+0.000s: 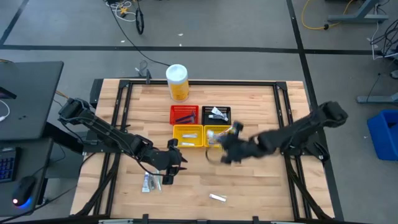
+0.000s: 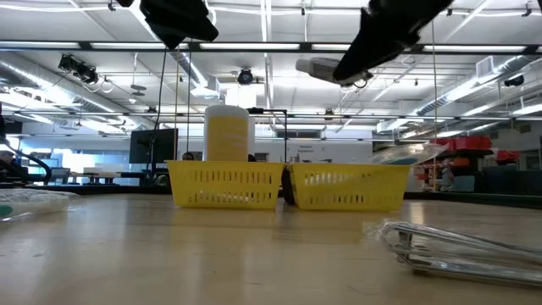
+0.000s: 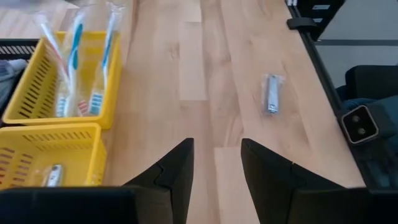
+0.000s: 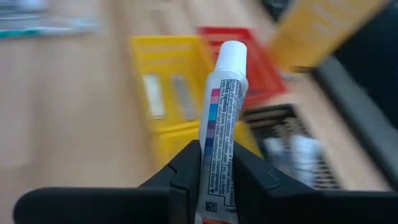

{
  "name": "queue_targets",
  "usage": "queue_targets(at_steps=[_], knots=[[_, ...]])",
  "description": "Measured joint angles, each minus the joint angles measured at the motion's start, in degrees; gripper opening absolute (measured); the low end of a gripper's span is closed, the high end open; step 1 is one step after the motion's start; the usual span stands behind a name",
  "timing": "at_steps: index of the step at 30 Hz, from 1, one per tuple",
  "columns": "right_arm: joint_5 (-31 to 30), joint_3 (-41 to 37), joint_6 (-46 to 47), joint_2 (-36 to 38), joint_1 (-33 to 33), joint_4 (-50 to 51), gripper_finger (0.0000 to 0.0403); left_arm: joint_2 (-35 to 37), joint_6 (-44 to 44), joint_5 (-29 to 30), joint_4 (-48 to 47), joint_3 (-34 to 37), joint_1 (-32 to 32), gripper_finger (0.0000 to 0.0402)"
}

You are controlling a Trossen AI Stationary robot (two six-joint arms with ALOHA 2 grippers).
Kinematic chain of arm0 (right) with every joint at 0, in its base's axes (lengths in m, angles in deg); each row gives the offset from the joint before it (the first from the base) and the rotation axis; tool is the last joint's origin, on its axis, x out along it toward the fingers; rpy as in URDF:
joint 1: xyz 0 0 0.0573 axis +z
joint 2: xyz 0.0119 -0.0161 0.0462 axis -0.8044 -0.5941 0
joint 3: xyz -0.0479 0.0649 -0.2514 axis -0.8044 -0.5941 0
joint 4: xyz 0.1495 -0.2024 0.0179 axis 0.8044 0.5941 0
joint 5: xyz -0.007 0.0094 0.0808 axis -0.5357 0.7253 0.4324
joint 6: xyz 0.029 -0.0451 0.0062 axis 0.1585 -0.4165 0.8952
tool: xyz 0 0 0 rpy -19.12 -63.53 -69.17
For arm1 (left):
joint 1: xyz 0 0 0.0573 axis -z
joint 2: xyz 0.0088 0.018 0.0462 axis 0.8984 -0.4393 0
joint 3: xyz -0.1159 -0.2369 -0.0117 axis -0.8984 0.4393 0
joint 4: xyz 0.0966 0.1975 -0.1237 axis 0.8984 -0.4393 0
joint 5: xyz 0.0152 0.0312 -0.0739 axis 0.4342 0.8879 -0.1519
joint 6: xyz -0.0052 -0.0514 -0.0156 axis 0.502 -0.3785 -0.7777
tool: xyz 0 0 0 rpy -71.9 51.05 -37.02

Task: Pick & Place Travel size toiletries
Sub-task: Put the white toothpaste into the black bin

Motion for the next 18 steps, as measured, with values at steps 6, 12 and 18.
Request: queue_targets(at_steps=[6, 12, 18], knots=[[11.21, 0.06, -10.19, 2.57, -13.99, 2.31, 0.0075, 0.00, 0.23, 1.39, 0.04, 0.02, -0.13, 0.0144], [19.97, 0.06, -18.36, -1.11, -24.76, 2.07, 0.0075, 0.00, 0.20, 1.39, 0.07, 0.04, -0.11, 0.0144], [23.31, 0.06, -22.31, -5.05, -31.82, 1.74, 0.0076, 0.00, 0.20, 2.54, 0.10, 0.04, -0.11, 0.0144]])
